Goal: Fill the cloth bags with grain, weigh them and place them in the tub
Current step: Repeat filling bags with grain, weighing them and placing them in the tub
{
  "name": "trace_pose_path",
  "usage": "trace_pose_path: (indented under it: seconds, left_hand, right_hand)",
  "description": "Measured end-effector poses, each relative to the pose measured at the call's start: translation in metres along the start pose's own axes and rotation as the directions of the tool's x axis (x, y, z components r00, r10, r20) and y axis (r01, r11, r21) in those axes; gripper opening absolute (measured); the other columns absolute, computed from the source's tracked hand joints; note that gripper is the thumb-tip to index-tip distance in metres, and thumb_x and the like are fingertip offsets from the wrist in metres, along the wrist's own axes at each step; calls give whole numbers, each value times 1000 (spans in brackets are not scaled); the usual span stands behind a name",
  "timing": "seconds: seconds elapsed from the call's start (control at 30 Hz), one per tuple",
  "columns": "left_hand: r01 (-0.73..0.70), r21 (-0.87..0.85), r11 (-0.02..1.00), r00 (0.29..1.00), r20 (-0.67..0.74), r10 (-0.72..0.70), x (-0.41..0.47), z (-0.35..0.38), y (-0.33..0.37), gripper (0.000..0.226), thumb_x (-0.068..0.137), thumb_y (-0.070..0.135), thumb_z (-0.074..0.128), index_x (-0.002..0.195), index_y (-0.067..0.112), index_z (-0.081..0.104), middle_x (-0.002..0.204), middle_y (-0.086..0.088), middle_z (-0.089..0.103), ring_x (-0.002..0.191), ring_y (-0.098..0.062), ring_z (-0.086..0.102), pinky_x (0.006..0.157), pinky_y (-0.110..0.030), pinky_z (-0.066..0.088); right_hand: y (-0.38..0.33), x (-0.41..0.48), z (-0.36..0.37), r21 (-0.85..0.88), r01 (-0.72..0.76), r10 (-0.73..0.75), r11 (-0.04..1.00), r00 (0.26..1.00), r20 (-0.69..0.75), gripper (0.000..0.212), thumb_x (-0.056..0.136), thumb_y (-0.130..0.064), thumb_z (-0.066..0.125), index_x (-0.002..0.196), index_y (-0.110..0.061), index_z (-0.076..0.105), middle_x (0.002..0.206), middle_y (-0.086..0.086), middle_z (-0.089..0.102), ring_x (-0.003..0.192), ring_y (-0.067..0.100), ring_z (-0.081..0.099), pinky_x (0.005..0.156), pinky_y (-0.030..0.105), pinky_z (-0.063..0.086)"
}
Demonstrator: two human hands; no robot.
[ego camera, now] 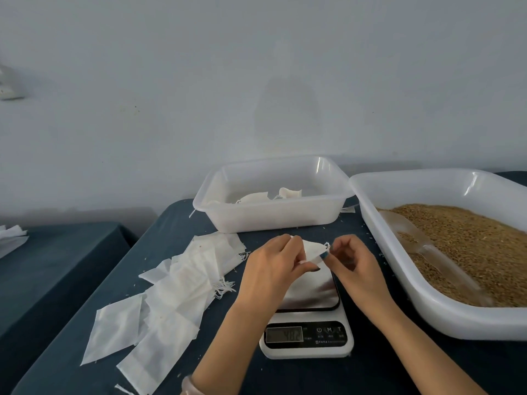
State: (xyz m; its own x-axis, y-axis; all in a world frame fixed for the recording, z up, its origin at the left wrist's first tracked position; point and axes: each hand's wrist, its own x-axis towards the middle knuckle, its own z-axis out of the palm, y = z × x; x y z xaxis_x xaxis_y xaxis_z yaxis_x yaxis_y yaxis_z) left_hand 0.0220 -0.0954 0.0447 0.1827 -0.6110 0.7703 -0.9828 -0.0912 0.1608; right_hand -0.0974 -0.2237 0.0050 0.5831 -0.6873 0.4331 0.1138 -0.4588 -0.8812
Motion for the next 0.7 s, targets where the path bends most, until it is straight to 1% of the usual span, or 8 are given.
trace_pose_path:
  seconds: [0.03, 0.07, 0.13, 0.2, 0.27, 0.4, 0.57, 0.7]
  left_hand:
    - [-4, -7, 1000, 1000, 5, 4, 0, 0, 0, 40, 74, 36, 83, 67, 7, 56, 62, -1, 52, 51, -19, 44, 42, -28, 39]
    - [3, -17, 1000, 1000, 8, -3, 0, 1, 1, 40, 74, 37, 82, 68, 7, 56, 61, -2, 52, 50, -20, 44, 42, -28, 40]
    - [45, -55, 997, 999, 18, -44, -1, 0, 0, 40, 74, 39, 81, 70, 6, 57, 62, -2, 52, 51, -21, 45, 43, -29, 41]
    - [98, -122, 988, 995, 36, -94, -2, -1, -1, 39, 76, 39, 79, 73, 7, 57, 65, -2, 52, 54, -21, 46, 46, -32, 42]
    - [125, -179, 976, 991, 59, -117, -3, -2, -2, 38, 78, 37, 79, 75, 7, 57, 68, -2, 52, 57, -21, 47, 49, -34, 45]
    - [112, -184, 976, 992, 78, -99, -3, -3, -2, 35, 80, 33, 78, 77, 5, 58, 69, -3, 53, 57, -22, 48, 50, -38, 47]
    - [87, -160, 983, 994, 78, -76, -3, -5, 0, 37, 82, 37, 74, 79, 4, 59, 70, -5, 53, 56, -25, 49, 49, -39, 48]
    - [80, -156, 984, 994, 89, -67, -3, -6, 1, 36, 82, 35, 76, 79, 3, 60, 70, -5, 54, 57, -24, 49, 50, -39, 48]
  right_hand:
    - [-1, -2, -1, -89, 81, -83, 993, 996, -26, 18, 84, -21, 73, 87, -28, 57, 83, -14, 60, 75, 6, 60, 64, 13, 47]
    - [-2, -3, -3, -216, 187, -199, 958, 979, -35, 20, 83, -18, 72, 85, -28, 55, 85, -15, 57, 75, 7, 58, 62, 14, 46]
    - [-5, -7, -5, -423, 381, -411, 822, 911, 22, 17, 82, -17, 69, 85, -28, 57, 92, -16, 53, 78, 6, 55, 62, 16, 45]
    - [-7, -9, -6, -501, 464, -488, 730, 868, 93, 11, 81, -18, 67, 88, -26, 63, 96, -15, 57, 87, 4, 55, 67, 20, 48]
    - [-9, -11, -6, -538, 482, -495, 691, 859, 133, 14, 81, -23, 65, 95, -26, 65, 99, -17, 61, 95, 4, 55, 73, 21, 49]
    - [-12, -11, -6, -560, 470, -457, 682, 872, 176, 24, 83, -39, 65, 105, -28, 67, 102, -17, 64, 98, 3, 55, 77, 17, 48]
    - [-11, -9, -7, -636, 462, -479, 618, 863, 161, 31, 79, -34, 76, 107, -26, 66, 94, -13, 61, 92, 8, 54, 66, 19, 48]
    - [-11, -8, -8, -661, 444, -478, 604, 866, 145, 37, 77, -34, 79, 110, -25, 66, 97, -10, 58, 93, 11, 54, 61, 23, 50]
